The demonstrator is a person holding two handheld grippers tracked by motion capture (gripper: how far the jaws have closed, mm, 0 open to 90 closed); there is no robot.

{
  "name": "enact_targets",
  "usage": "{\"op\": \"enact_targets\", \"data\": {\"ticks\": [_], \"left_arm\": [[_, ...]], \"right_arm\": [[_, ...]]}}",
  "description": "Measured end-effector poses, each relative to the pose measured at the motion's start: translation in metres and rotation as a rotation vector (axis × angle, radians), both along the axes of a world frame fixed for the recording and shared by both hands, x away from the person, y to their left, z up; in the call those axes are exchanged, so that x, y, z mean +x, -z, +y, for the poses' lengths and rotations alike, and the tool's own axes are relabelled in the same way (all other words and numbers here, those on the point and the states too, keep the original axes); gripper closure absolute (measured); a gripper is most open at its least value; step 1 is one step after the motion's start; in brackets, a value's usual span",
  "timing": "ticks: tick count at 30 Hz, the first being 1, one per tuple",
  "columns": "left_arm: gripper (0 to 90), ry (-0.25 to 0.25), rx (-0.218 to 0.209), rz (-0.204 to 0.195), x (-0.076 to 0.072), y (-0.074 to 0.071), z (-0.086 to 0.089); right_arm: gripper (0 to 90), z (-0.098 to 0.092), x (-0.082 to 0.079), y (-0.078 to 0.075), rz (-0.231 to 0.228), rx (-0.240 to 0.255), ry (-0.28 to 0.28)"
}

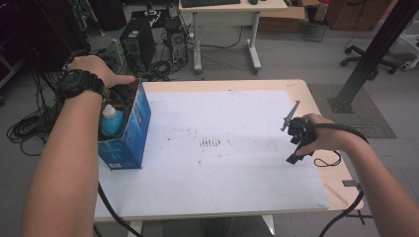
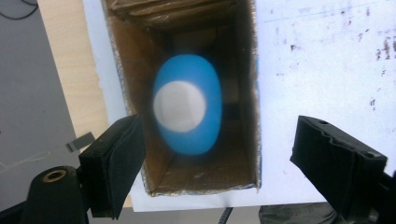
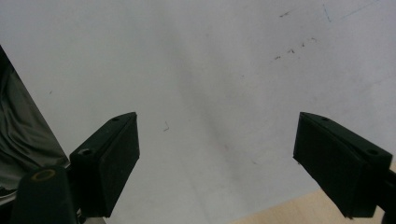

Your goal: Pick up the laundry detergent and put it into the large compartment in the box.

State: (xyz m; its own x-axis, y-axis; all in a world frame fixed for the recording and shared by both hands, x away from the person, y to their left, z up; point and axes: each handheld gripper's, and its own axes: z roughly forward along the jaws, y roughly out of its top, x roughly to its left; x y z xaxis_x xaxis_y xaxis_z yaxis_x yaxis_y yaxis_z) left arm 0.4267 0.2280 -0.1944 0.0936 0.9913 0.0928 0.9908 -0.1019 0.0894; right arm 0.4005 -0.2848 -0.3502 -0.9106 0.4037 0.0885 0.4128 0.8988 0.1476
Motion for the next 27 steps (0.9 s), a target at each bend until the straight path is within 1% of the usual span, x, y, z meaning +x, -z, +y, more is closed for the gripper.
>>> {"op": "enact_targets", "data": {"ticks": [1, 2, 4, 6, 8, 9, 10, 15, 17, 19, 20, 27], "left_arm": [[17.7, 0.013, 0.002, -0.003, 0.0, -0.001, -0.003], [17.7, 0.013, 0.002, -0.003, 0.0, -0.001, -0.003], [17.5, 0.034, 0.001, -0.018, 0.001, -0.003, -0.005], [17.0, 0.039, 0.0, -0.021, 0.001, -0.004, -0.006], [17.0, 0.066, -0.012, -0.02, 0.001, -0.004, -0.011], [17.1, 0.066, -0.012, -0.02, 0.001, -0.004, -0.011], [17.1, 0.083, -0.011, -0.022, 0.001, -0.004, -0.013], [17.1, 0.115, -0.017, -0.028, 0.001, -0.004, -0.019], [17.1, 0.138, -0.015, -0.026, 0.001, -0.005, -0.024], [17.1, 0.142, -0.015, -0.025, 0.001, -0.005, -0.025], [17.1, 0.155, -0.014, -0.024, 0.001, -0.005, -0.028], [17.1, 0.187, -0.015, -0.02, 0.002, -0.006, -0.035]], "right_arm": [[14.4, 0.0, 0.0, 0.0, 0.0, -0.002, 0.001], [14.4, 0.0, 0.0, 0.0, -0.001, -0.002, 0.001], [14.4, 0.0, 0.0, 0.0, -0.001, -0.001, 0.0], [14.4, 0.0, -0.001, 0.0, -0.001, 0.0, 0.0], [14.4, -0.001, -0.001, 0.0, -0.001, 0.001, 0.0], [14.4, -0.001, -0.001, 0.0, -0.001, 0.001, 0.0], [14.4, -0.001, -0.001, 0.001, 0.001, -0.002, 0.002], [14.4, 0.0, -0.001, 0.001, 0.002, -0.003, -0.003], [14.4, 0.001, -0.001, 0.001, 0.001, -0.003, -0.001], [14.4, 0.001, -0.001, 0.001, 0.001, -0.004, -0.001], [14.4, 0.001, -0.001, 0.0, -0.001, -0.005, -0.001], [14.4, 0.001, -0.001, -0.001, -0.001, -0.003, -0.001]]}}
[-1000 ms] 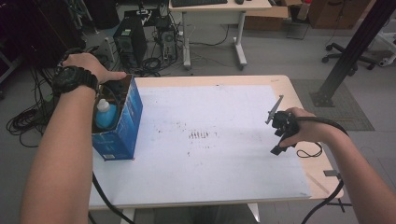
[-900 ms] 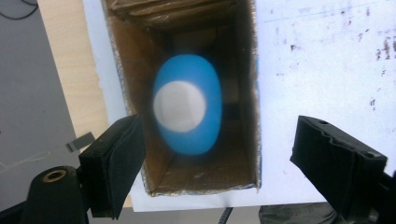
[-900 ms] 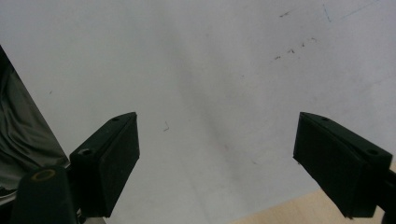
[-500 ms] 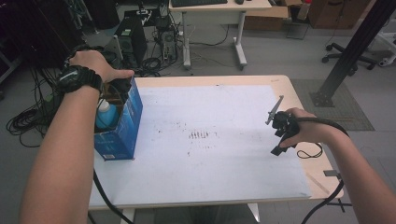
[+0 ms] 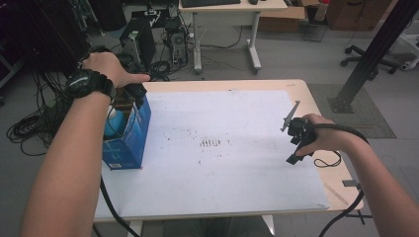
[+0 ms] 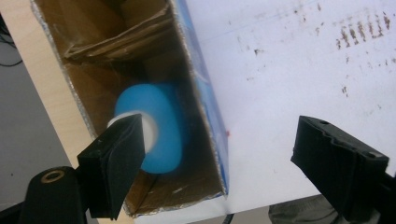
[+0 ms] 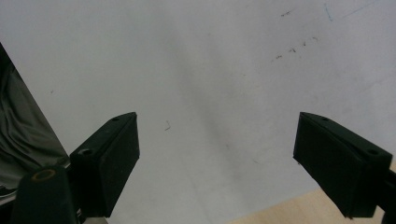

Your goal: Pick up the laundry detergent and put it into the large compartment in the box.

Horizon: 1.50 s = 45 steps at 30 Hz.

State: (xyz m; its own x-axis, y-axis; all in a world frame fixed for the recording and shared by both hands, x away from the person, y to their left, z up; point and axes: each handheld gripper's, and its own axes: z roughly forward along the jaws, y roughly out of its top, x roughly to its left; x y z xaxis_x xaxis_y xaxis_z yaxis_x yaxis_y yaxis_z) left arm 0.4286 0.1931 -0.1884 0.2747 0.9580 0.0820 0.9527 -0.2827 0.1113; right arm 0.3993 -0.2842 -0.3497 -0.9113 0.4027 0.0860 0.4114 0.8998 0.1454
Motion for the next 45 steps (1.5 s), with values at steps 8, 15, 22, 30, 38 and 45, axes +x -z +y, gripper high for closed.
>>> {"op": "enact_targets", "data": {"ticks": [8, 15, 22, 30, 38, 45], "left_arm": [[17.0, 0.037, -0.002, 0.006, 0.002, 0.002, -0.009], [17.0, 0.085, 0.0, 0.015, 0.003, 0.005, -0.023], [17.2, 0.153, 0.01, 0.015, 0.004, 0.011, -0.042], [17.2, 0.203, 0.01, 0.021, 0.003, 0.018, -0.055], [17.2, 0.26, -0.007, 0.024, 0.001, 0.023, -0.07], [17.2, 0.268, -0.015, 0.034, 0.002, 0.031, -0.071]], "right_arm": [[14.4, 0.0, 0.0, 0.0, 0.001, 0.0, 0.001], [14.4, -0.002, -0.001, 0.0, 0.001, -0.001, 0.005], [14.4, -0.003, -0.002, -0.001, -0.002, 0.001, 0.005], [14.4, -0.005, -0.002, -0.001, -0.003, 0.001, 0.008], [14.4, -0.005, -0.002, 0.0, 0.0, -0.001, 0.008], [14.4, -0.005, -0.002, 0.0, -0.001, 0.001, 0.007]]}}
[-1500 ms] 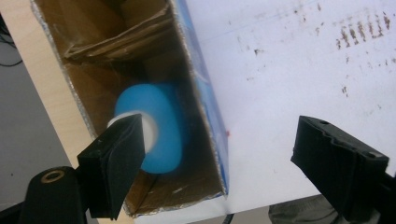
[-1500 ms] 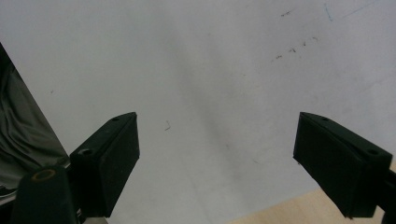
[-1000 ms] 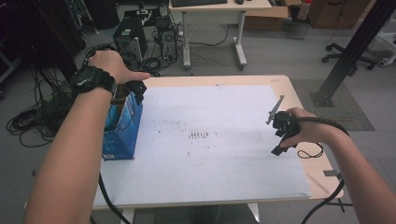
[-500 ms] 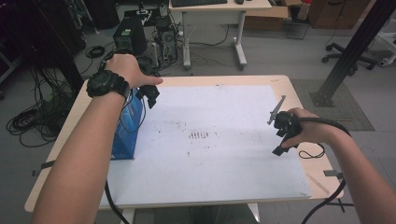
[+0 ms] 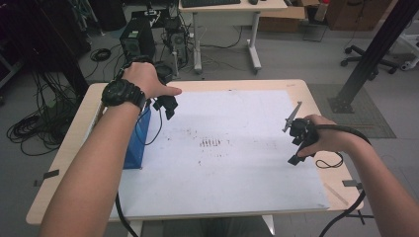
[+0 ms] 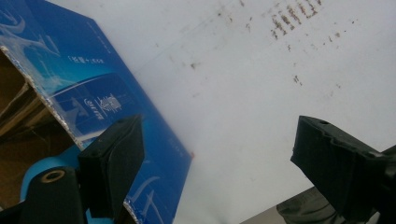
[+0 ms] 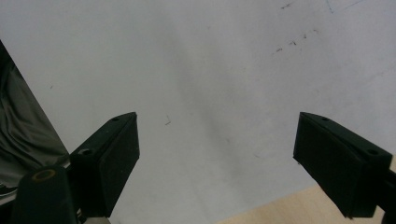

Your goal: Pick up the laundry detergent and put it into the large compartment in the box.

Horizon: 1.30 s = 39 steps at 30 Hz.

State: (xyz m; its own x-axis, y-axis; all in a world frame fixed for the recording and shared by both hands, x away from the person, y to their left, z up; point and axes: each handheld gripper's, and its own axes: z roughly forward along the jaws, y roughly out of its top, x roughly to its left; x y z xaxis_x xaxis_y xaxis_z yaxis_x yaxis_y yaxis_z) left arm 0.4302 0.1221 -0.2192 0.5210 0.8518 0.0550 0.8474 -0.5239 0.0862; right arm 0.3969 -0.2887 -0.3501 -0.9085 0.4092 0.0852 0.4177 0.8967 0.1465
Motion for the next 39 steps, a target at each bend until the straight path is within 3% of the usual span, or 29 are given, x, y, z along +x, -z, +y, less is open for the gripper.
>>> {"op": "enact_targets", "data": {"ticks": [39], "left_arm": [[17.3, 0.034, 0.003, 0.05, -0.005, 0.035, -0.006]], "right_arm": [[14.4, 0.007, 0.001, 0.001, 0.004, -0.008, -0.01]]}}
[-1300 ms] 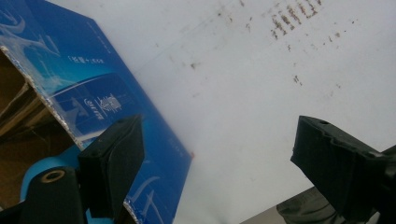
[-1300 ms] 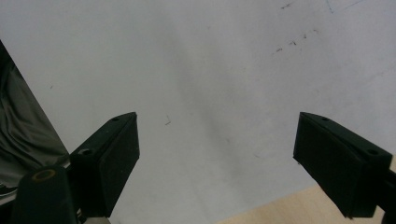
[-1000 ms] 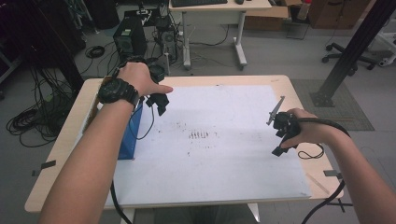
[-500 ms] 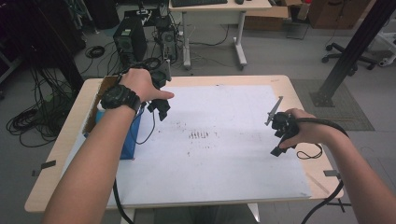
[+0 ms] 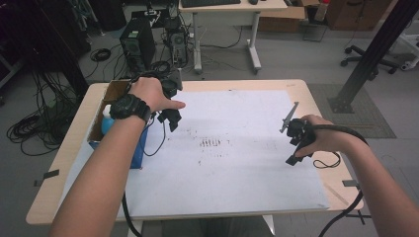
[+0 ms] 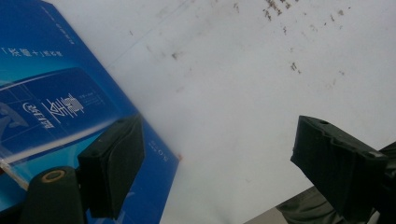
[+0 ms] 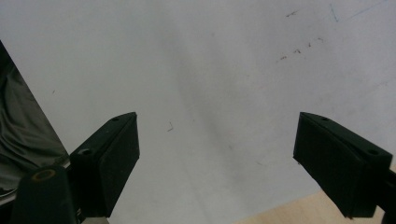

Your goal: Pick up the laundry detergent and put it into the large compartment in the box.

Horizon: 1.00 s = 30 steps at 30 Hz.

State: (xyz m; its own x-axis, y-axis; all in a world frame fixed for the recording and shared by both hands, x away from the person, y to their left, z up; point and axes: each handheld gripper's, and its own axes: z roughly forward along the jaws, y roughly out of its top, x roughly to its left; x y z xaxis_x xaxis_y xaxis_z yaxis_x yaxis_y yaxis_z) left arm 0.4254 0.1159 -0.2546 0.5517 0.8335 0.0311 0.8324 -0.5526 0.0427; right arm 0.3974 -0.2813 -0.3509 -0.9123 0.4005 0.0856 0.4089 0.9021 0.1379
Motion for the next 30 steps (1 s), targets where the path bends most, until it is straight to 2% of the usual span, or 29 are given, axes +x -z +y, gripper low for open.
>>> {"op": "enact_targets", "data": {"ticks": [9, 23, 30], "left_arm": [[17.3, 0.005, 0.0, 0.004, 0.0, 0.005, -0.003], [17.2, 0.019, 0.004, 0.031, 0.003, 0.02, -0.007], [17.2, 0.023, 0.007, 0.034, 0.002, 0.022, -0.007]], "right_arm": [[14.4, 0.0, 0.001, 0.001, 0.0, 0.003, -0.003], [14.4, -0.001, 0.002, 0.001, 0.003, 0.002, 0.001], [14.4, -0.001, 0.002, 0.0, 0.001, 0.001, 0.004]]}}
